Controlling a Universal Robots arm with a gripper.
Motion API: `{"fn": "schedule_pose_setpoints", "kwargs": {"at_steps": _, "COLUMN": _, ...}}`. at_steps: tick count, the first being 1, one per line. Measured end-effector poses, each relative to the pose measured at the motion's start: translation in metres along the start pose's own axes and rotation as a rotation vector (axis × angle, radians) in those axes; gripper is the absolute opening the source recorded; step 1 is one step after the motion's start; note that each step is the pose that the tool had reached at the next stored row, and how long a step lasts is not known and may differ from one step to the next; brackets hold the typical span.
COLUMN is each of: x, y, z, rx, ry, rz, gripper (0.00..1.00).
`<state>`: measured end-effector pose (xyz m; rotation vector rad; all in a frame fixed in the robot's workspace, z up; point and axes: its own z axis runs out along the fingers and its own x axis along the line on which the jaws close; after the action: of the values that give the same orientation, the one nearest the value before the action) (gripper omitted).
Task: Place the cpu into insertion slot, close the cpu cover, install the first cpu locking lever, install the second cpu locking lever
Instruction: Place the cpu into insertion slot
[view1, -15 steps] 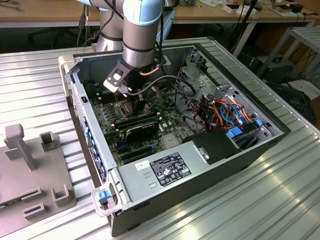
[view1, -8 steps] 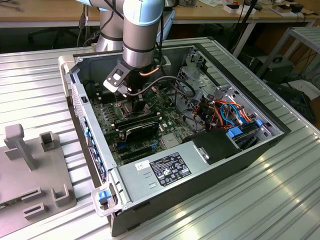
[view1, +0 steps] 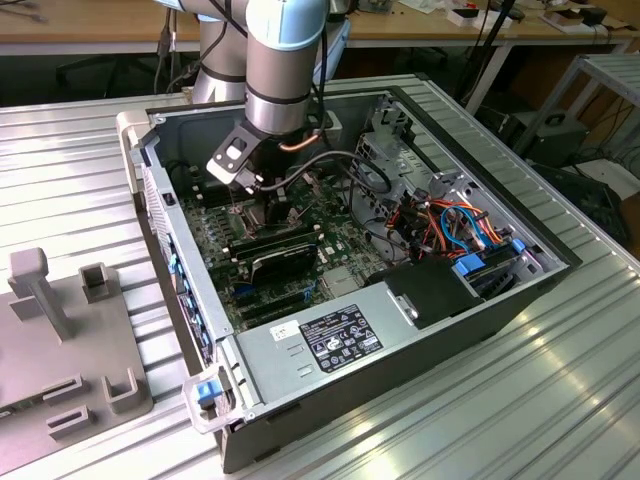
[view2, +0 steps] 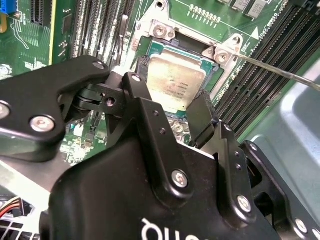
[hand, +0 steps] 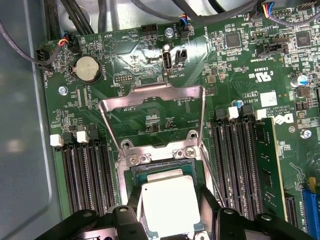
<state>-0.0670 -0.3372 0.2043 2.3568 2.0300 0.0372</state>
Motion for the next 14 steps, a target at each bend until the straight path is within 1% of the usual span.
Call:
{"fn": "schedule_pose_setpoints", "kwargs": {"at_steps": 2, "x": 0.0001, "y": 0.0001, "z": -0.0008, "rx": 0.0000, "ry": 0.0009, "rz": 0.003, "gripper": 0.55}}
{"fn": "schedule_pose_setpoints", "kwargs": {"at_steps": 7, "x": 0.0001, "y": 0.0001, "z": -0.0004, "rx": 0.0003, "ry": 0.0022, "rz": 0.007, "gripper": 0.55}}
{"fn": "schedule_pose_setpoints", "kwargs": {"at_steps": 9, "x": 0.0001, "y": 0.0001, "z": -0.0003, "rx": 0.0004, "ry": 0.0014, "rz": 0.027, "gripper": 0.55}}
{"fn": "schedule_pose_setpoints", "kwargs": {"at_steps": 10, "x": 0.0001, "y": 0.0002, "z": -0.0002, "rx": 0.0003, "ry": 0.0006, "rz": 0.051, "gripper": 0.55}}
{"fn": "schedule_pose_setpoints", "kwargs": {"at_steps": 11, "x": 0.0001, "y": 0.0001, "z": -0.0002, "rx": 0.0003, "ry": 0.0001, "rz": 0.064, "gripper": 0.55}}
{"fn": "schedule_pose_setpoints", "kwargs": {"at_steps": 14, "x": 0.0002, "y": 0.0001, "z": -0.0002, "rx": 0.0001, "ry": 0.0006, "rz": 0.057, "gripper": 0.55}}
